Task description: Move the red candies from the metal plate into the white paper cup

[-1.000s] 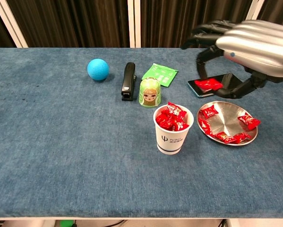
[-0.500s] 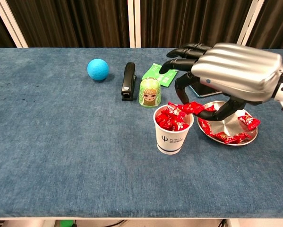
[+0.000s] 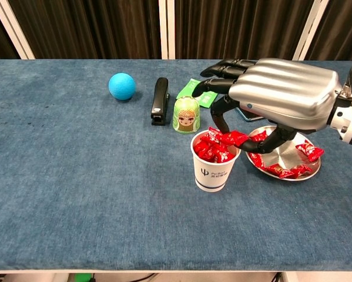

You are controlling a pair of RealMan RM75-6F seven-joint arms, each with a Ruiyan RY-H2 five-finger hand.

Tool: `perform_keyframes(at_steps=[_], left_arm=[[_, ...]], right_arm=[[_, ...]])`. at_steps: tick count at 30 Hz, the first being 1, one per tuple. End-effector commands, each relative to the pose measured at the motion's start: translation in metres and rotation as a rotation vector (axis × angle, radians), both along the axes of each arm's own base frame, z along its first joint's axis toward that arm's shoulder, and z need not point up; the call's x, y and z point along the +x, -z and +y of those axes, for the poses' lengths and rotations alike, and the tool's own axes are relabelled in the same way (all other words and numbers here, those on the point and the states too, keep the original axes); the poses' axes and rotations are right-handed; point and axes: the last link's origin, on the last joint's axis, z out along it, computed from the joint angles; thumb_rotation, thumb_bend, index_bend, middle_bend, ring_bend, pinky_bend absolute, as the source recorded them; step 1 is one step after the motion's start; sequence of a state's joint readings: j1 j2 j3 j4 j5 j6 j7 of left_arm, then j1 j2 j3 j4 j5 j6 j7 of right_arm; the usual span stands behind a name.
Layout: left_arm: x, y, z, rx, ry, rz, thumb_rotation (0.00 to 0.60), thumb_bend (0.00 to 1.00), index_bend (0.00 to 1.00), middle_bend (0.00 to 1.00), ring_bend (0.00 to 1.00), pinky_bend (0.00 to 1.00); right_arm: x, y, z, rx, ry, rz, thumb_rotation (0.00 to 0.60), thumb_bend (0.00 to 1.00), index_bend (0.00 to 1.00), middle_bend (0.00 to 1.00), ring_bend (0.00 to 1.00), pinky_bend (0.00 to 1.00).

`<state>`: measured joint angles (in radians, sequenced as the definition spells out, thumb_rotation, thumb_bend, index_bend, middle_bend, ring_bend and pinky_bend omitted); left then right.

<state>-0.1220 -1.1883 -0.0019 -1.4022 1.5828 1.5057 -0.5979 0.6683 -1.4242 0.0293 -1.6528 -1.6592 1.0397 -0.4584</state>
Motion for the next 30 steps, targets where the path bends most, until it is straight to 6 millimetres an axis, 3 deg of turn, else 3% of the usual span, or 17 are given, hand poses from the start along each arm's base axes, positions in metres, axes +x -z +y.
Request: perform_keyframes(at_steps=[1,19,26,30], left_arm=[[0.000,0.000,0.000,0.000,0.000,0.000,0.600,0.10,0.14,0.11,0.12,0.25],[-0.001,0.000,0.000,-0.001,0.000,-0.003,0.600,0.10,0.14,0.11,0.12,0.25],[-0.002,0.000,-0.001,0.001,-0.002,-0.003,0.600,0.10,0.14,0.11,0.12,0.25],[-0.002,-0.001,-0.001,0.002,-0.002,-0.003,0.600,0.10,0.14,0.11,0.12,0.25]], right_arm=[[0.002,0.000,-0.001,-0.004,-0.004,-0.007,0.600,0.38,0.57,0.10,0.00,0.00],[0.007,0.015,-0.008,0.019,0.003,0.017,0.600,0.37,0.46,0.09,0.00,0.00],[0.006,0.008,-0.006,0.006,0.003,-0.005,0.600,0.37,0.41,0.09,0.00,0.00],[0.002,-0.007,-0.004,-0.026,0.005,-0.042,0.600,0.37,0.36,0.09,0.00,0.00]])
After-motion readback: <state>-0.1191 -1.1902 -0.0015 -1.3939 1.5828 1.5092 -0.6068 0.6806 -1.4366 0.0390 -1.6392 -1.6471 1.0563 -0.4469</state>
